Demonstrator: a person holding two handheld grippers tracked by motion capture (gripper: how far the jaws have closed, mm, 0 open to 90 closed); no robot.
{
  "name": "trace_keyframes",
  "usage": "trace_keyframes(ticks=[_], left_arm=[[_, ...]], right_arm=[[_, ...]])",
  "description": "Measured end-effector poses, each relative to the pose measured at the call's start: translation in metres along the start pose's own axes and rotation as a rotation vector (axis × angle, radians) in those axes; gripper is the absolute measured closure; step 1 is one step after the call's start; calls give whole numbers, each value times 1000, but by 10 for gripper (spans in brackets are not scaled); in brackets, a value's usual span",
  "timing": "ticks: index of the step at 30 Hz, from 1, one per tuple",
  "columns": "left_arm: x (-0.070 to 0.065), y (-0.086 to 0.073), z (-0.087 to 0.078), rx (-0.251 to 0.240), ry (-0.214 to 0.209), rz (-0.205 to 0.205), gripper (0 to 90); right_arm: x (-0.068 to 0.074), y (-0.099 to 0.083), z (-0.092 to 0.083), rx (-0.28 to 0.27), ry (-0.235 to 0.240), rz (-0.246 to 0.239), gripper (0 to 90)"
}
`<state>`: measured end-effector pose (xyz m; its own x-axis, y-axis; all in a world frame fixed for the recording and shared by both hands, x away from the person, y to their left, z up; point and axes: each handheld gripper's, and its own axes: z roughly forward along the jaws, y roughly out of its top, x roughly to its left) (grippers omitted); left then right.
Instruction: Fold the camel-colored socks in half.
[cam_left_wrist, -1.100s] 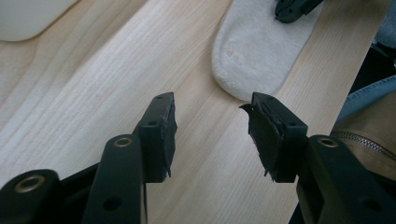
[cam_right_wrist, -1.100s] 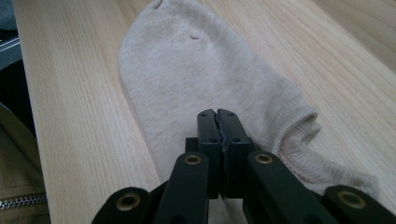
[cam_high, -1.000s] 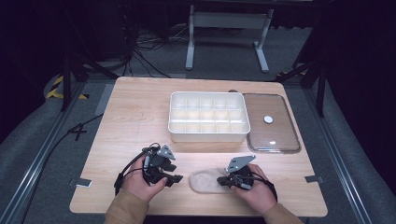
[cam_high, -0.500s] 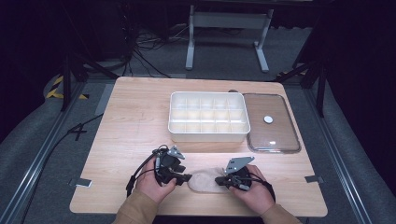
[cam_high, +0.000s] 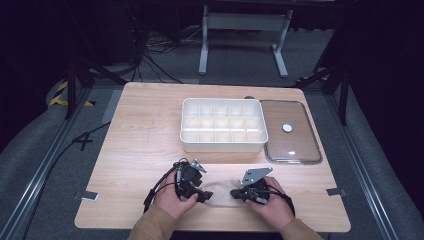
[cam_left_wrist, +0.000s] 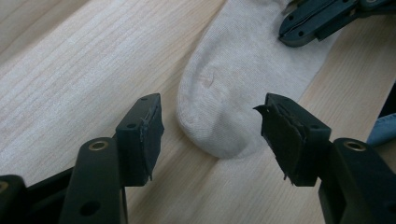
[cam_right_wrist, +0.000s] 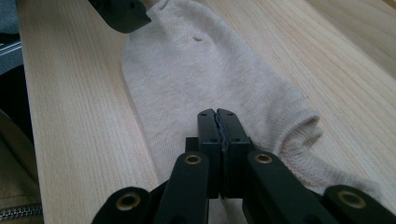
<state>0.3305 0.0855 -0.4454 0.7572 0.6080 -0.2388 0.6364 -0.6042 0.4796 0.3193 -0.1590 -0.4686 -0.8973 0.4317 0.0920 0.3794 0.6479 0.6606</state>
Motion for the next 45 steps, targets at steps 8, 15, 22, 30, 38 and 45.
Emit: trace_keyframes(ticks=[8, 15, 22, 30, 38, 45], left_arm=[[-6, 2, 9, 51, 42, 20, 378], [0, 0, 5, 25, 92, -46, 446], [2, 0, 8, 23, 91, -49, 539], [-8, 1, 13, 21, 65, -6, 608], [-15, 1, 16, 15, 72, 25, 712], [-13, 2, 16, 17, 49, 39, 834]], right_arm=[[1, 0, 0, 3, -5, -4, 900], [1, 0, 0, 2, -8, -11, 899], [1, 0, 0, 1, -7, -13, 900], [2, 0, 0, -2, -11, -17, 899], [3, -1, 0, -3, -15, -27, 898], [6, -1, 0, -7, -32, -44, 894]])
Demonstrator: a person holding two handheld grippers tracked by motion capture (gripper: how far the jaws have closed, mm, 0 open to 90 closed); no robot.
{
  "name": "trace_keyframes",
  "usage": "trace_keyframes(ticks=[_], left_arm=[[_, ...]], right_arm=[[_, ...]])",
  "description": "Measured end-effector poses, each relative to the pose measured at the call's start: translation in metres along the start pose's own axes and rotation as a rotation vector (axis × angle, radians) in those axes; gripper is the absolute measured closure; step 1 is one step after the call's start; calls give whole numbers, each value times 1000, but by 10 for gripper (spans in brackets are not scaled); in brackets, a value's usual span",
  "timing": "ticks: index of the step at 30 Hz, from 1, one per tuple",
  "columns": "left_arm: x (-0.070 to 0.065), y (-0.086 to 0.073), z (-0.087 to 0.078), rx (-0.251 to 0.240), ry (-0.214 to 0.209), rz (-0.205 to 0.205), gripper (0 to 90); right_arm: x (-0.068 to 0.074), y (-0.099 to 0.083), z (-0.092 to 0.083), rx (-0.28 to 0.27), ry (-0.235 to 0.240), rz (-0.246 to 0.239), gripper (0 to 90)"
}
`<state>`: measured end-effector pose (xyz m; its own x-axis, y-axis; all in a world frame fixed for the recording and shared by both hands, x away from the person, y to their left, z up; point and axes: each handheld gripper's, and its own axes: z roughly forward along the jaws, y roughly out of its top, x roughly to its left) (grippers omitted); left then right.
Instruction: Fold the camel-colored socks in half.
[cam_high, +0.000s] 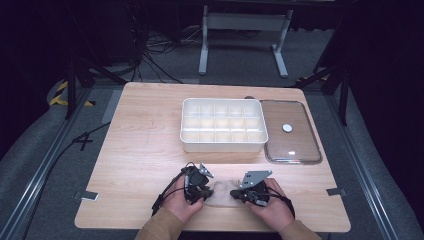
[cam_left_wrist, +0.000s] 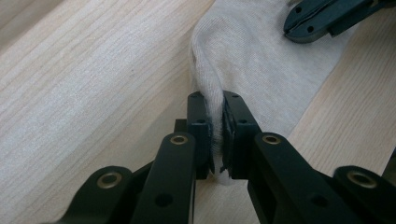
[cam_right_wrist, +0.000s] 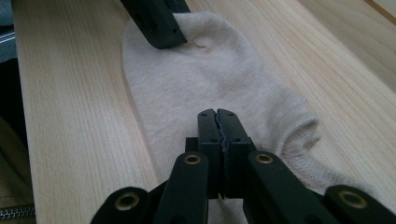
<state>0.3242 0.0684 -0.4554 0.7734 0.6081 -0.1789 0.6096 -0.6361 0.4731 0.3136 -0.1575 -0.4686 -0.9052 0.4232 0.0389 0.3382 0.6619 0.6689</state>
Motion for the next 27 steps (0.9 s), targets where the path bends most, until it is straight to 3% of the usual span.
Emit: trace_keyframes(ticks=[5, 8, 17, 23, 27], left_arm=[[4, 0, -5, 29, -1, -27, 843], [7, 1, -10, 48, 4, -21, 843], [12, 3, -29, 115, -18, -48, 843], [12, 4, -37, 121, -24, -61, 843], [8, 9, -40, 123, -25, -43, 842]], right_arm=[[0, 1, -9, -40, -3, 5, 892], [-4, 0, -21, -49, -22, 21, 895], [-7, -9, -25, 19, -37, 58, 897], [-9, -12, -20, 41, -36, 66, 899], [-9, -13, -17, 38, -34, 59, 900]])
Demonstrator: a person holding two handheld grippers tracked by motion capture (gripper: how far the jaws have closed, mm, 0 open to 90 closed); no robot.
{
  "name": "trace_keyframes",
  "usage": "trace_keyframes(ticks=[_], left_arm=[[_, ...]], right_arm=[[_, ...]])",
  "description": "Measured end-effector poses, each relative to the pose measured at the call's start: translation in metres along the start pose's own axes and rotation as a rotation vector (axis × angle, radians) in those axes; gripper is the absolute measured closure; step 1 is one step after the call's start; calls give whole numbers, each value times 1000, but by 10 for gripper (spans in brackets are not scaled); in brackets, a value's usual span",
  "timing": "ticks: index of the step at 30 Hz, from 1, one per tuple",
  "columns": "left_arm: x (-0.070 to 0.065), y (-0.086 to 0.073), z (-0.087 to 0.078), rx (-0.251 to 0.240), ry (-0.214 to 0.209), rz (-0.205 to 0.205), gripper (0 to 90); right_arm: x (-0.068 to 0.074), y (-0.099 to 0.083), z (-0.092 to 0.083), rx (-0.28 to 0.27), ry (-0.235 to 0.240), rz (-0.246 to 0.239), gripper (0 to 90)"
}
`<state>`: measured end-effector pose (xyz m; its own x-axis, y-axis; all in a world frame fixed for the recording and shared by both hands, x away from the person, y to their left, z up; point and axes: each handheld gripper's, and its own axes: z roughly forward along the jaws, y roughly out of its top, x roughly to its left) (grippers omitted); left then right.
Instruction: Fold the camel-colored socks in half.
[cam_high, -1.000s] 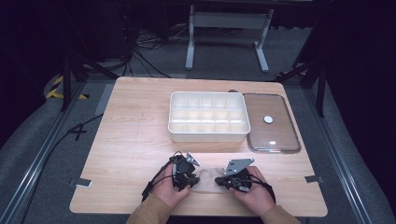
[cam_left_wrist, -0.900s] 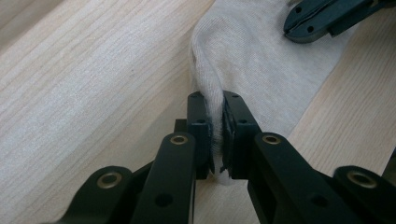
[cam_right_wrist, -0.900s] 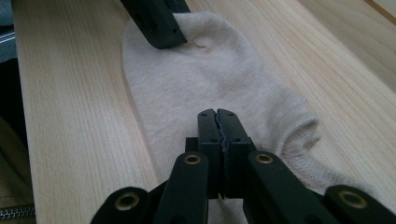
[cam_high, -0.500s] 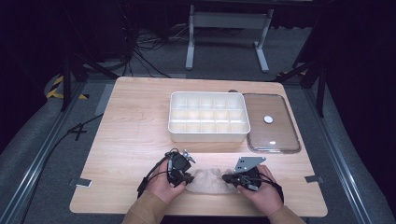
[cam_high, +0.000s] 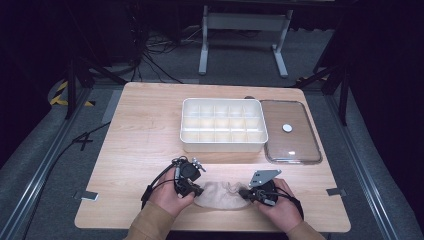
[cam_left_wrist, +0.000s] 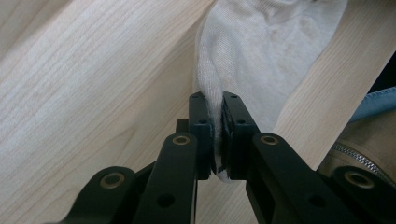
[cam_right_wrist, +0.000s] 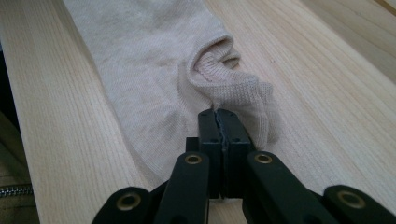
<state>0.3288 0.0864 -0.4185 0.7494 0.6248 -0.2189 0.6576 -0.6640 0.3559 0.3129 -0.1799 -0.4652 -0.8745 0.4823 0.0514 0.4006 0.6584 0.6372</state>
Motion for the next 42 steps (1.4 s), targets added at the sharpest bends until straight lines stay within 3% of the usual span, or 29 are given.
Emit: trace_keyframes(ticks=[9, 17, 35, 42], left_arm=[[-15, 21, -5, -34, -17, 51, 841], [-24, 36, 1, -28, -17, 93, 842], [-39, 63, 16, -24, -46, 145, 842], [-42, 67, 18, -51, -57, 154, 842]], right_arm=[[-2, -1, 1, -9, 13, 4, 900], [-4, -2, 3, -33, 27, -6, 900], [-4, -11, 3, -95, 22, 0, 900], [-4, -13, 3, -115, 27, 7, 900]])
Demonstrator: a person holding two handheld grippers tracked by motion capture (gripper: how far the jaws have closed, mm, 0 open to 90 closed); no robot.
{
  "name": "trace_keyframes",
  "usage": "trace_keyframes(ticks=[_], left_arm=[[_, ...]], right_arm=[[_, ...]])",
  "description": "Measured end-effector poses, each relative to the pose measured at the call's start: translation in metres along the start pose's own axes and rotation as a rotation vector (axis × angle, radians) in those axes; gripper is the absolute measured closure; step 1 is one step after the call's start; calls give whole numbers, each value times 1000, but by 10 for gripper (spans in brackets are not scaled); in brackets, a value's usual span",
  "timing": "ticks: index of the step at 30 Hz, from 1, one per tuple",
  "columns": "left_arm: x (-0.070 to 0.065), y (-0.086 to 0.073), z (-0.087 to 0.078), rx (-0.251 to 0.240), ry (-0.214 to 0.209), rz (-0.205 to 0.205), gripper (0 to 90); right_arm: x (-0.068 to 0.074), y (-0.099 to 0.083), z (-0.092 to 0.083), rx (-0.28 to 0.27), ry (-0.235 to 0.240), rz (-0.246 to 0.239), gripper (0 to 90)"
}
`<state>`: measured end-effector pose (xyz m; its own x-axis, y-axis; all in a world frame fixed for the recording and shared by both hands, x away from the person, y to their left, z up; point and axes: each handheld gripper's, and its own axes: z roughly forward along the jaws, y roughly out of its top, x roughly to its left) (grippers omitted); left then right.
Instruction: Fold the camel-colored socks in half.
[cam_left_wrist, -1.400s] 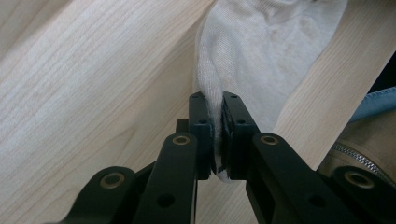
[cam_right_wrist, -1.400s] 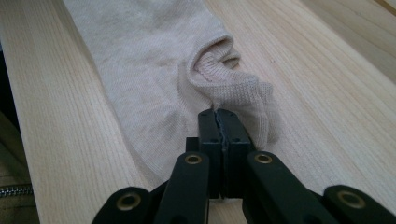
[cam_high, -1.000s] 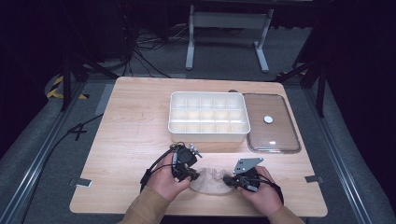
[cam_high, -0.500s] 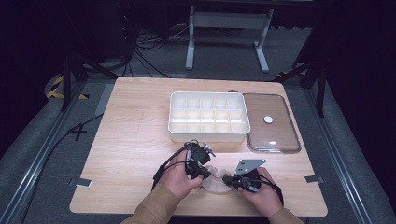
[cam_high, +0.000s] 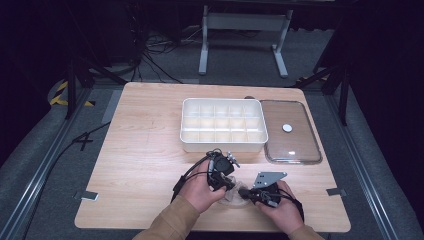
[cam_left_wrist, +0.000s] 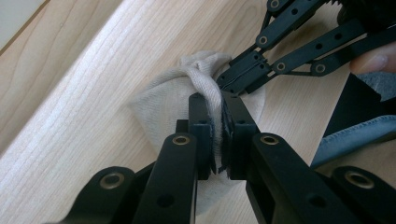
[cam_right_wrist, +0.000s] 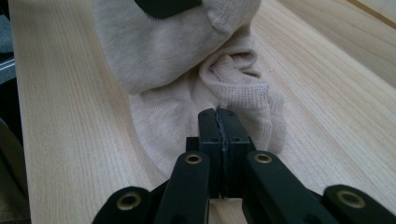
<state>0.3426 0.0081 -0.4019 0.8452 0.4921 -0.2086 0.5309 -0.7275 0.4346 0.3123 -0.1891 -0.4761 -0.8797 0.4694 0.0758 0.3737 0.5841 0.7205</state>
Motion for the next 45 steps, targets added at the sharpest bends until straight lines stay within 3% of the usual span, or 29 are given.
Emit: trace_keyframes(ticks=[6, 10, 14, 18, 20, 26, 30, 33, 35, 40, 45], left_arm=[[-5, 6, 12, 14, -8, 25, 841], [-4, 6, 17, 12, -16, 18, 838], [-3, 5, 19, -12, -25, 4, 766], [-1, 2, 9, -74, -75, -7, 657], [-1, 2, 6, -91, -86, -17, 651], [10, -12, -13, -138, -64, -15, 661], [19, -25, -16, -117, -46, -25, 752], [26, -32, -7, -66, -37, -21, 795], [26, -34, -1, -29, -39, -10, 833], [18, -32, 11, 12, -68, 29, 866], [13, -29, 22, 31, -84, 53, 868]], right_arm=[[1, -1, 0, -7, -3, 2, 900], [2, -2, 0, -17, -8, -5, 896], [3, 0, -6, -10, -35, -23, 801], [3, 2, -23, -7, -73, -17, 808], [3, 2, -27, -12, -75, -9, 814], [0, -3, -37, 3, -85, 16, 834], [0, -4, -41, 16, -75, 33, 877], [0, -6, -39, 41, -57, 45, 896], [0, -7, -37, 62, -49, 53, 898], [2, -9, -30, 100, -34, 64, 899], [3, -10, -23, 117, -26, 60, 899]])
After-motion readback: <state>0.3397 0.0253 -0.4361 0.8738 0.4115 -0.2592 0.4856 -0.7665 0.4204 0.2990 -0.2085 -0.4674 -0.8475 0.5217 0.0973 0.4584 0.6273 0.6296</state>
